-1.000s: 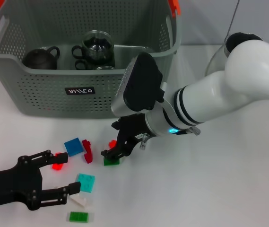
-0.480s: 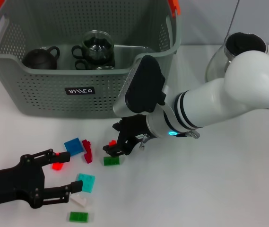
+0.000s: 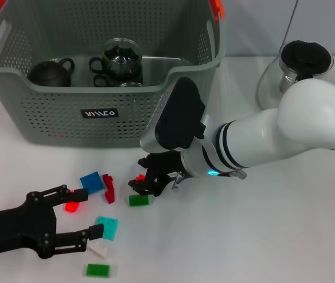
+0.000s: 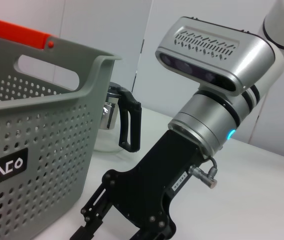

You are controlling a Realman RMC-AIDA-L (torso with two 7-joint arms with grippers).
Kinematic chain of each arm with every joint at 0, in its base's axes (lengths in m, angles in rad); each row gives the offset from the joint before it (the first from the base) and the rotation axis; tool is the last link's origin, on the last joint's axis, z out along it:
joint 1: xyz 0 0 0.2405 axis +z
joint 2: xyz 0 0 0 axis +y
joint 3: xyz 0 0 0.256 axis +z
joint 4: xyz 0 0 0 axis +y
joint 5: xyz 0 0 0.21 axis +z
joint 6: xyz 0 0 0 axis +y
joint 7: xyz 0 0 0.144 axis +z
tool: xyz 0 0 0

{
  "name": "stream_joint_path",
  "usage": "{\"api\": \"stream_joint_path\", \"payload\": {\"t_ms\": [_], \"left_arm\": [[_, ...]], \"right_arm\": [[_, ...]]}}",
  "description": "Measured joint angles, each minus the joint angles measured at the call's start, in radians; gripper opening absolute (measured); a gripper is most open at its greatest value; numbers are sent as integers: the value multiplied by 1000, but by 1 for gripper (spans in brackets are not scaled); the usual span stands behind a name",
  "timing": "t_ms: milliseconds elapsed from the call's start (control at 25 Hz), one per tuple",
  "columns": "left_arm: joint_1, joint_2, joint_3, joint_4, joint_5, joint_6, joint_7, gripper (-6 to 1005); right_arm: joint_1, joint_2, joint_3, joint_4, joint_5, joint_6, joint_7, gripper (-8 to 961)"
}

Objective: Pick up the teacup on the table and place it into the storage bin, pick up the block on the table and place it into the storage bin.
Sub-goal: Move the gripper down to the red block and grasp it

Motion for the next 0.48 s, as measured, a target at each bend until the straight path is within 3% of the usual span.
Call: {"api": "stream_joint_path", "payload": {"t_ms": [400, 480], "left_arm": [[-1, 0, 1, 0, 0, -10, 0, 843], [-1, 0, 2, 0, 0, -10, 0, 843]], "right_arm": [[-5, 0, -11, 22, 12, 0, -1, 509], [-6, 0, -12, 22, 20, -1, -1, 456]]}}
